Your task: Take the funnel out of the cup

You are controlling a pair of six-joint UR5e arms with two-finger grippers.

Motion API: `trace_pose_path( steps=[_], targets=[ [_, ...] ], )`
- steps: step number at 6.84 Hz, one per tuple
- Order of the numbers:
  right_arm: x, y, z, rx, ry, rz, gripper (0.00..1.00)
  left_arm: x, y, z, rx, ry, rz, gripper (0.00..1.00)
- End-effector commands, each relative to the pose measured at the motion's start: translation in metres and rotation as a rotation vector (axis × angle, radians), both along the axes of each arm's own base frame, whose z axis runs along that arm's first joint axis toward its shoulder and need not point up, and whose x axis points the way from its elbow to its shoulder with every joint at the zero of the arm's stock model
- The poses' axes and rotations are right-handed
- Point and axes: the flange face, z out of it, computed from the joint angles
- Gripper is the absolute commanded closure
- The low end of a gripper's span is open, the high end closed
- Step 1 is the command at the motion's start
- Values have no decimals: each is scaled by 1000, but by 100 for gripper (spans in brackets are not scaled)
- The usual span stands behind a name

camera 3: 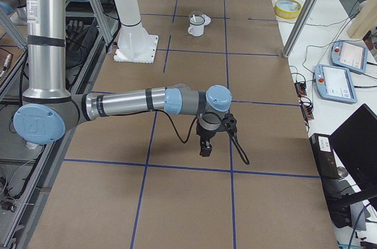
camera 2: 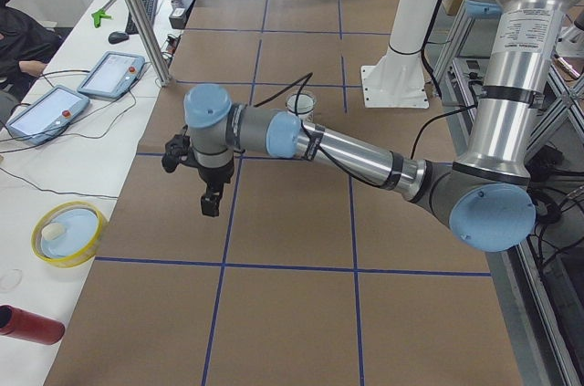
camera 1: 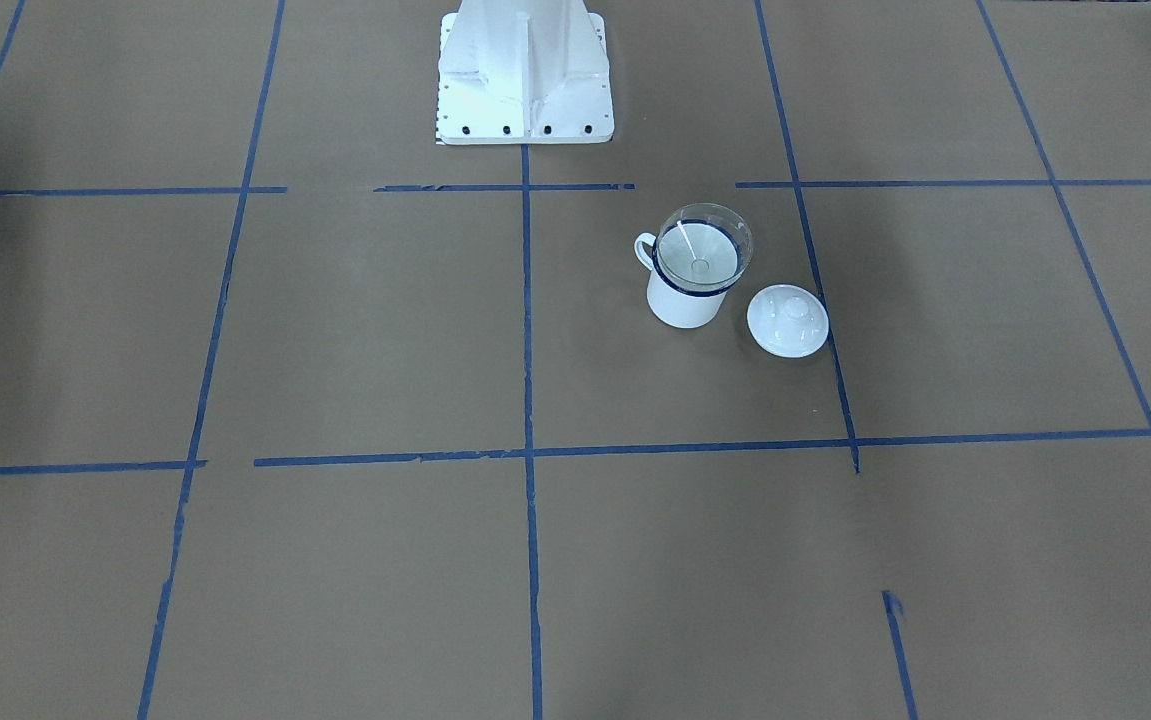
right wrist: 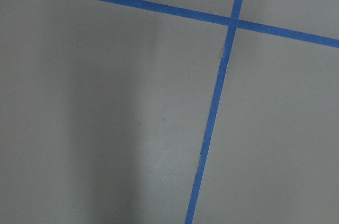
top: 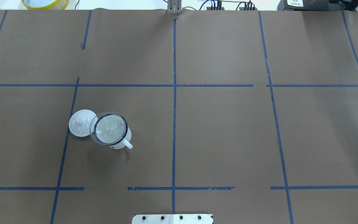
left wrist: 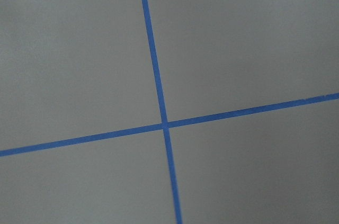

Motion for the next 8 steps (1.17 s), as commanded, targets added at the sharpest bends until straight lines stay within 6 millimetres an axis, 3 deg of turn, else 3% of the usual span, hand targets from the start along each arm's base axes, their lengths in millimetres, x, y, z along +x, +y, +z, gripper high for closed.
trace_pose_path(
  steps=[1,2,3,4,5,6,8],
  targets=[
    [0,0,0,0,0,0,0,73,44,-135,-5,80,-79,0],
    [0,0,0,0,0,0,0,128,75,-177,-16,119,-67,0],
    [0,0,1,-1,0,0,0,170,98,-210,0,98,-105,0],
    [0,0,0,0,0,0,0,226,121,-234,-22,121,-71,0],
    [0,0,1,-1,0,0,0,264,132,-246,-17,103,-87,0],
    [0,0,0,0,0,0,0,314,150,-255,-51,96,-78,0],
    [0,0,1,-1,0,0,0,399,136,-267,-87,54,-38,0]
  ],
)
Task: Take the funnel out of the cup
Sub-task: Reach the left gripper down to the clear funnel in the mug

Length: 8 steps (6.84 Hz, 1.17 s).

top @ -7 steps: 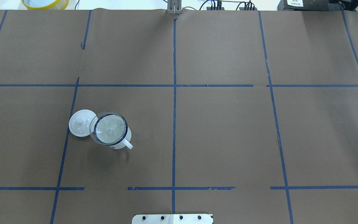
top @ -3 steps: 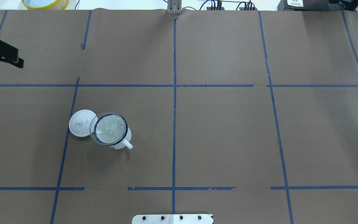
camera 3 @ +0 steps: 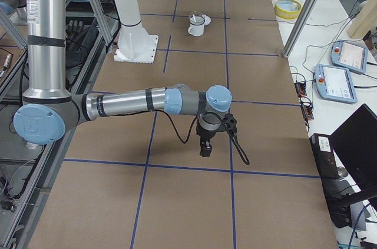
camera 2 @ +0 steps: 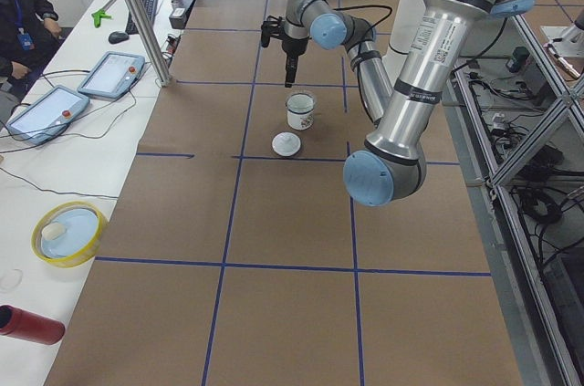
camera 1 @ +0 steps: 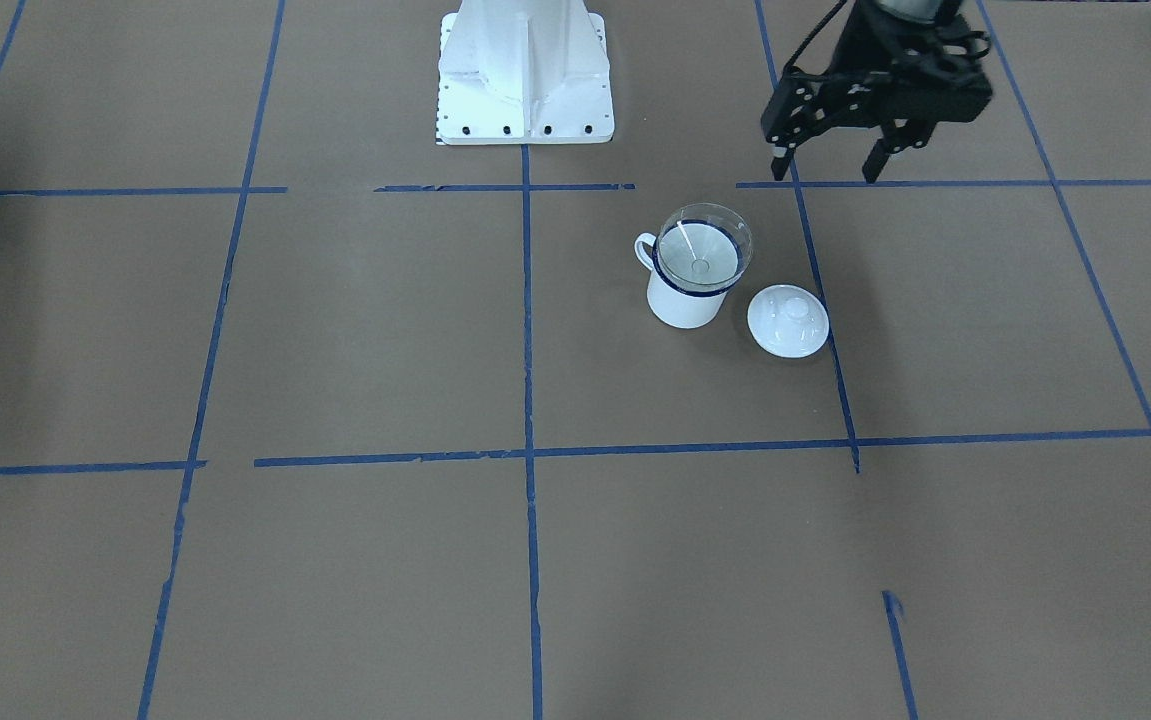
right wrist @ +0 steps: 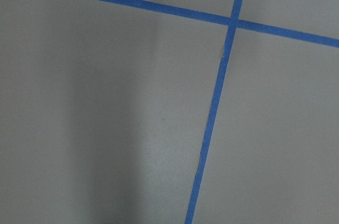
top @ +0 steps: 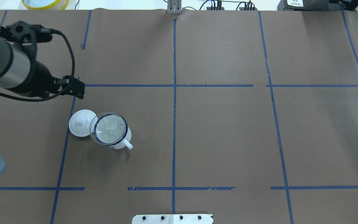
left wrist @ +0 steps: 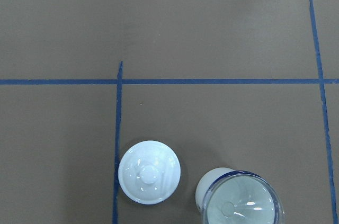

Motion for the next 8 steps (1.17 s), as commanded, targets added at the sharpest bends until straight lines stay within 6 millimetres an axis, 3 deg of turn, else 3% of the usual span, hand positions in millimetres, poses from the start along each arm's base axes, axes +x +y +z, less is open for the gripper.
trace_pose_path(
  steps=[1,2,3,5,6,7,8],
  targets=[
    [0,-1,-1,2,0,0,0,90,-3,-3,-34,-52,68,0],
    [0,0,0,-1,0,0,0,131,11,-5,-35,-86,52,0],
    [0,0,0,1,0,0,0,158,19,6,-7,-113,22,0],
    [0,0,0,1,0,0,0,182,6,28,1,-103,16,0],
    [0,0,0,1,0,0,0,186,5,31,-1,-107,18,6],
    [0,0,0,-1,0,0,0,185,5,31,0,-107,17,21],
    [0,0,0,1,0,0,0,183,5,29,6,-103,20,43]
  ],
)
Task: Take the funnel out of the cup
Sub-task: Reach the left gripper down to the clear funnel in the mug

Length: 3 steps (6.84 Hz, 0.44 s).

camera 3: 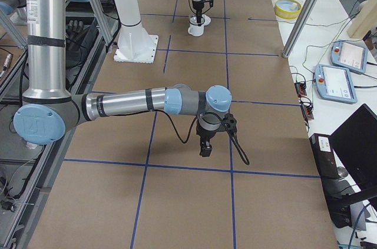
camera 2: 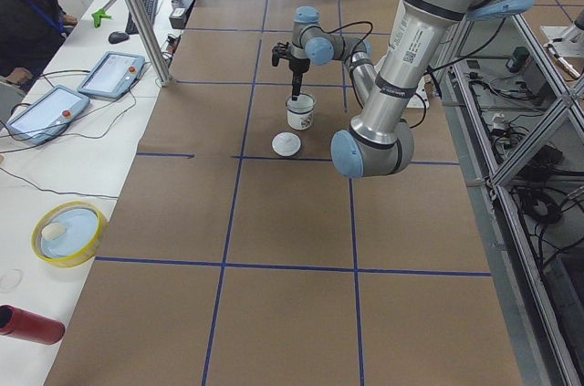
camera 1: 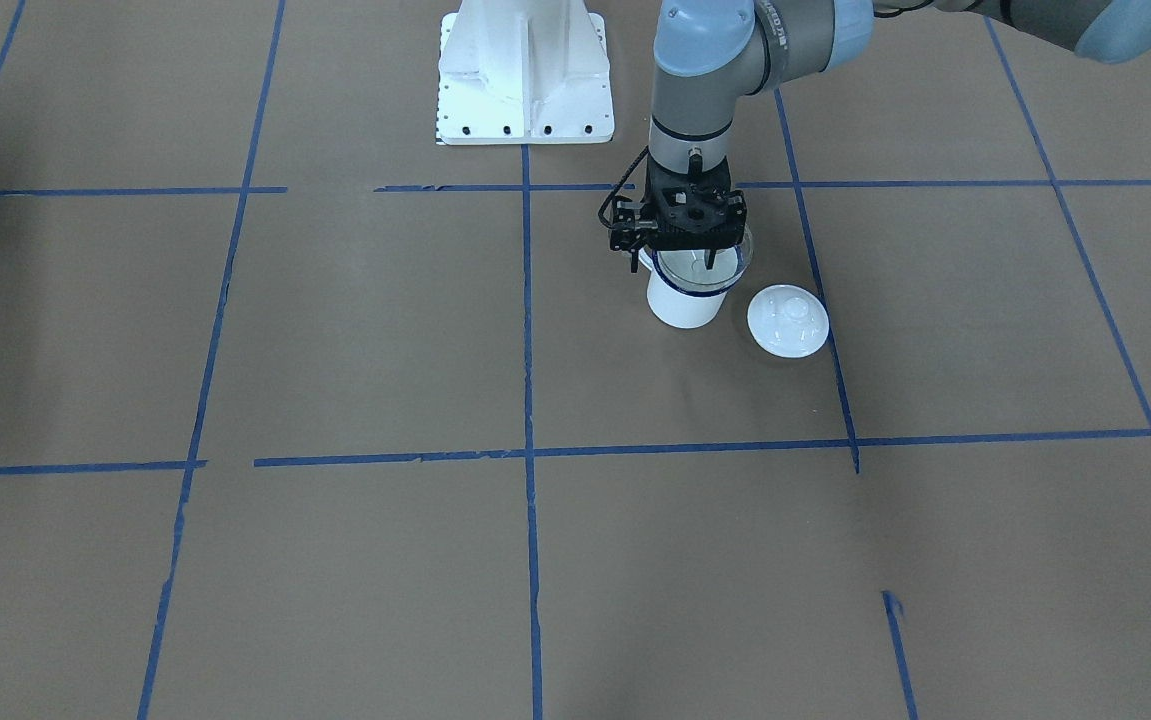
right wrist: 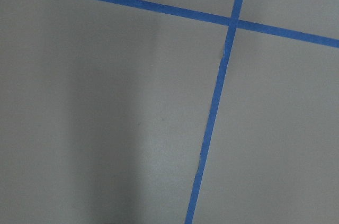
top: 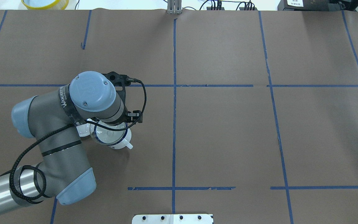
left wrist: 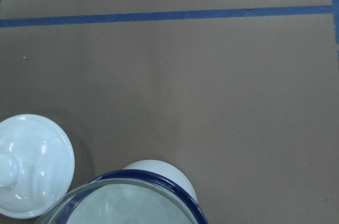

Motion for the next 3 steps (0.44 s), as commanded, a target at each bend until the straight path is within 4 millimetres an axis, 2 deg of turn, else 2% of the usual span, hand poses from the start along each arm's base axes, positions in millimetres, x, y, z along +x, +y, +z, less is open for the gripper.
trace_pose_path(
  steps=[1,2,3],
  targets=[
    [0,0,1,-1,0,0,0,-2,1,-2,10,5,6,68],
    [0,0,0,0,0,0,0,-2,2,-3,8,8,8,100],
    [0,0,0,0,0,0,0,-2,2,-5,7,13,10,100]
  ],
)
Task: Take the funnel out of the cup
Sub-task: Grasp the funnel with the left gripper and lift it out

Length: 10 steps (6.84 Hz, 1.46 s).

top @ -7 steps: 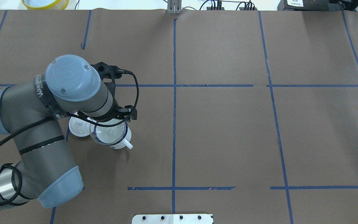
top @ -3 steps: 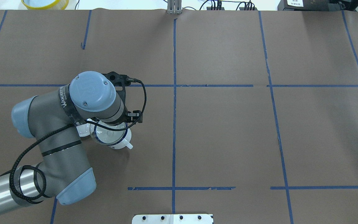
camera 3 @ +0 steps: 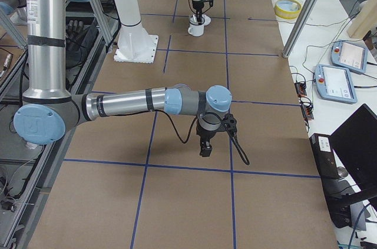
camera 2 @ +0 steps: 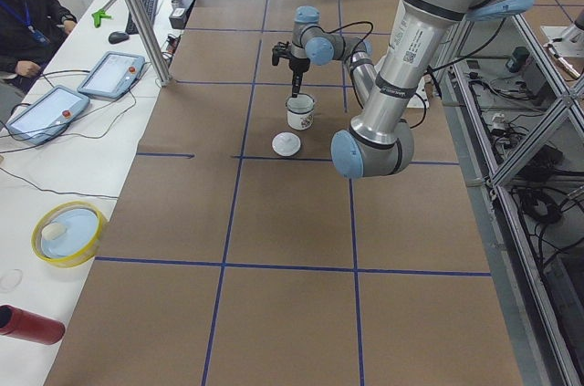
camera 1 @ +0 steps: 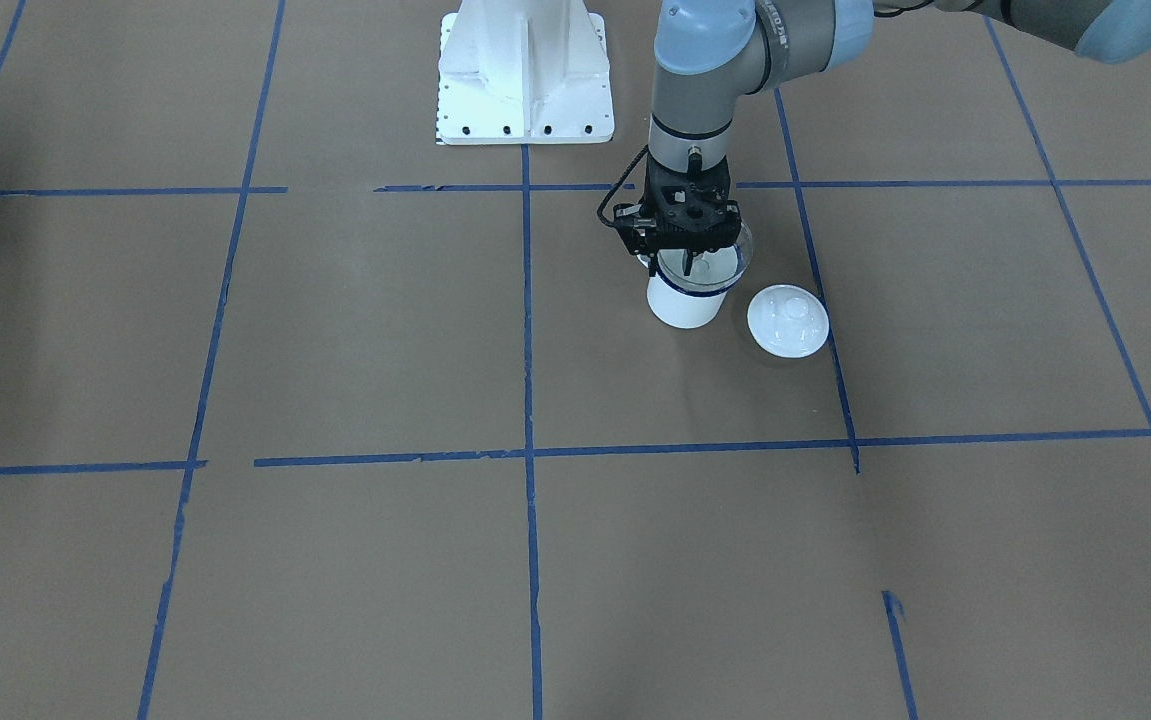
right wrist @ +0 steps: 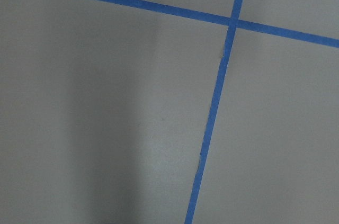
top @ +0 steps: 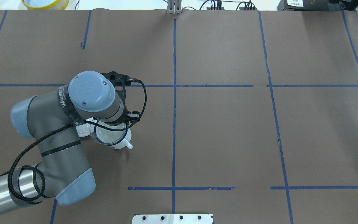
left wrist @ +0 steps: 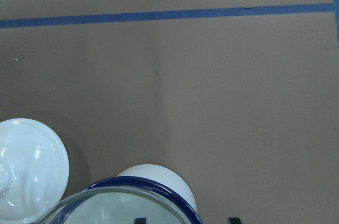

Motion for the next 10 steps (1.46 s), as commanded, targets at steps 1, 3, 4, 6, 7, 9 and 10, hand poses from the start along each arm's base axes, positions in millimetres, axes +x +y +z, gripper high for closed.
trace_pose_path(
  steps=[1,3,4,6,7,9,10],
  targets=[
    [0,0,0,1,0,0,0,-9,4,-12,2,24,2,100],
    [0,0,0,1,0,0,0,-70,1,-46,-55,78,6,100],
    [0,0,0,-1,0,0,0,-111,-12,-59,-73,100,-34,100],
    [0,0,0,1,0,0,0,-206,-51,-79,-106,192,-138,100],
    [0,0,0,1,0,0,0,-242,-71,-82,-88,226,-218,100],
    [0,0,0,1,0,0,0,-271,-103,-74,-127,388,-462,100],
    [0,0,0,1,0,0,0,-270,-123,-64,-143,502,-644,100]
  ],
)
